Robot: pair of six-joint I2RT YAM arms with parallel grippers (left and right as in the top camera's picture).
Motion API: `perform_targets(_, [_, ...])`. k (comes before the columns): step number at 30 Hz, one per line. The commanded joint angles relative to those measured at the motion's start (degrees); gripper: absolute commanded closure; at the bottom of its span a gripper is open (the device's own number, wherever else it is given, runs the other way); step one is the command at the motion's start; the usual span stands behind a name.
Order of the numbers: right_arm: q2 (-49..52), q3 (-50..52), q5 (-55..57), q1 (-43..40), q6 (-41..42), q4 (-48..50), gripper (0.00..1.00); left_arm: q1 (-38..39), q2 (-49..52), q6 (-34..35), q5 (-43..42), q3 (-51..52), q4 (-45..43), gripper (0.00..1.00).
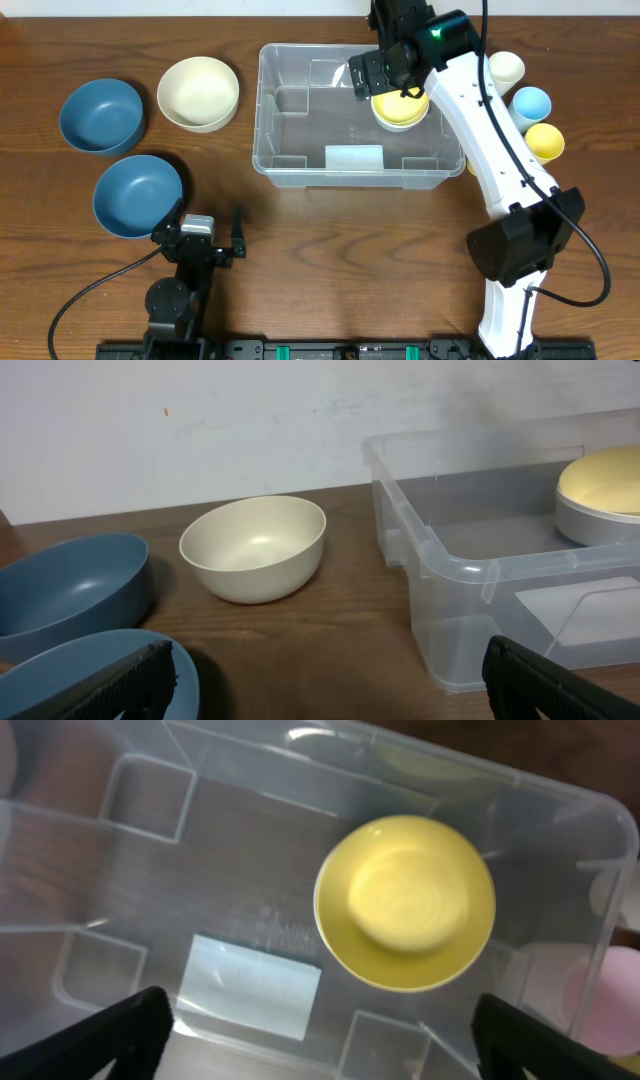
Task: Pack container
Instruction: 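Lift the yellow bowl and lower it onto the stacked bowls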
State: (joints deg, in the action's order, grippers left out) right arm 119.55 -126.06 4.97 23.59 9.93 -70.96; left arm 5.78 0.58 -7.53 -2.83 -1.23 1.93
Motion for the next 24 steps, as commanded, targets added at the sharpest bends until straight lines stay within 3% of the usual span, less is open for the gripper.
perform_targets(1, [-1.86, -0.57, 1.22, -0.31, 0.44, -0.37, 0.1, -0.24, -0.28, -0.55, 0.7, 1.01, 2.03, 0.02])
perform_targets(8, [-1.79, 6.62, 1.27, -3.45, 2.67, 4.9, 0.42, -0.24, -0.28, -0.55, 0.7, 1.01, 2.03, 0.02])
perform_targets(24, [-1.33, 21.94, 0.55, -10.45, 3.23, 18.56, 0.42, -0.26, -0.28, -0.55, 0.68, 1.01, 2.03, 0.02])
